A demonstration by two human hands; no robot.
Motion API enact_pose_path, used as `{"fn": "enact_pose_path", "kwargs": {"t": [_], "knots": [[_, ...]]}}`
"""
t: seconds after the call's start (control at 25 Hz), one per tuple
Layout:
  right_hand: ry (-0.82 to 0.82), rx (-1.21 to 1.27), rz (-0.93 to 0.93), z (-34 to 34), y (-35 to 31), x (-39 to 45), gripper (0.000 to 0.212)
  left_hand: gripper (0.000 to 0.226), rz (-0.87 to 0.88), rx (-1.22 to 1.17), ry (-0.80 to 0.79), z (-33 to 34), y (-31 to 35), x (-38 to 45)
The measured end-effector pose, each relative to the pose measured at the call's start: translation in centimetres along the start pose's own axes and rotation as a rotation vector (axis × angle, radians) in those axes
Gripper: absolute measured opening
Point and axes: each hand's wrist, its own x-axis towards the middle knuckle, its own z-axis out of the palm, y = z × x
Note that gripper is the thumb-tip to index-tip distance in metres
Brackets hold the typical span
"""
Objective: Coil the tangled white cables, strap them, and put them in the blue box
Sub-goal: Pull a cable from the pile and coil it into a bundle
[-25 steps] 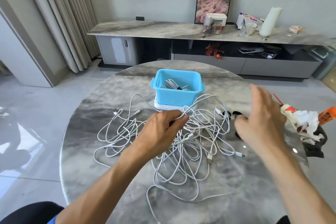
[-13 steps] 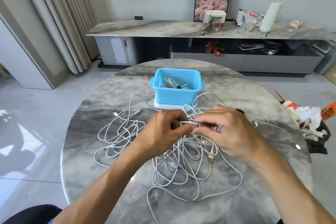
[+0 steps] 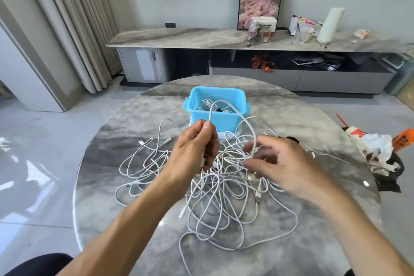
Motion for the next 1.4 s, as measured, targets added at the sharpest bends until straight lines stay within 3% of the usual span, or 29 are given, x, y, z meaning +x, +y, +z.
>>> {"fn": "enact_pose_path", "kwargs": {"t": [0.08,0.16,0.32,0.44,0.6,0.68,0.76,0.88,1.04,1.2,1.28,1.36,1.4], "knots": [[-0.021,-0.100,-0.150,1.7,-1.1,-0.1,0.008,0.031,-0.049,-0.069,0.044,0.6,-0.3,-0.3],[-0.081,-0.240,-0.253,3.6,-2.2,-0.5,0.025,0.029,-0.108,-0.152,0.028,1.1,-0.6,-0.4],[-0.194,-0.279,-0.140,4.8,-2.9,-0.2,0.037,0.029,-0.200,-0.220,-0.094,1.0,-0.1,-0.8],[-0.278,-0.305,-0.091,5.2,-3.0,0.2,0.031,0.033,-0.179,-0.237,-0.141,1.5,-0.2,-1.0],[-0.302,-0.267,-0.085,6.2,-3.2,-0.2,0.043,0.029,-0.155,-0.415,0.057,1.6,-0.2,-0.5],[-0.205,-0.147,-0.073,5.5,-2.7,0.1,0.045,0.028,-0.123,-0.344,0.175,0.5,0.1,0.1],[-0.014,0.113,-0.075,4.5,-2.3,0.5,0.039,0.030,0.000,-0.045,0.198,-0.2,-0.5,0.2],[-0.022,0.672,-0.068,3.3,-2.3,1.1,0.035,0.033,0.164,0.239,-0.007,0.7,-1.3,-0.6],[0.018,0.895,-0.050,2.6,-2.1,1.0,0.024,0.044,0.080,0.185,-0.190,1.2,-0.3,-1.0],[0.033,1.014,-0.014,2.2,-1.9,0.8,0.022,0.040,-0.077,0.056,-0.302,1.5,0.8,-1.4],[-0.045,0.867,-0.013,2.2,-1.6,1.0,0.034,0.032,-0.094,-0.023,-0.266,0.9,0.6,-1.1],[-0.276,0.423,0.049,2.6,-0.7,0.8,0.058,0.027,-0.053,-0.139,-0.127,0.1,0.6,-0.7],[-0.442,0.191,0.087,2.9,-0.6,0.6,0.057,0.028,-0.035,-0.182,-0.045,-0.5,0.7,-0.4]]}}
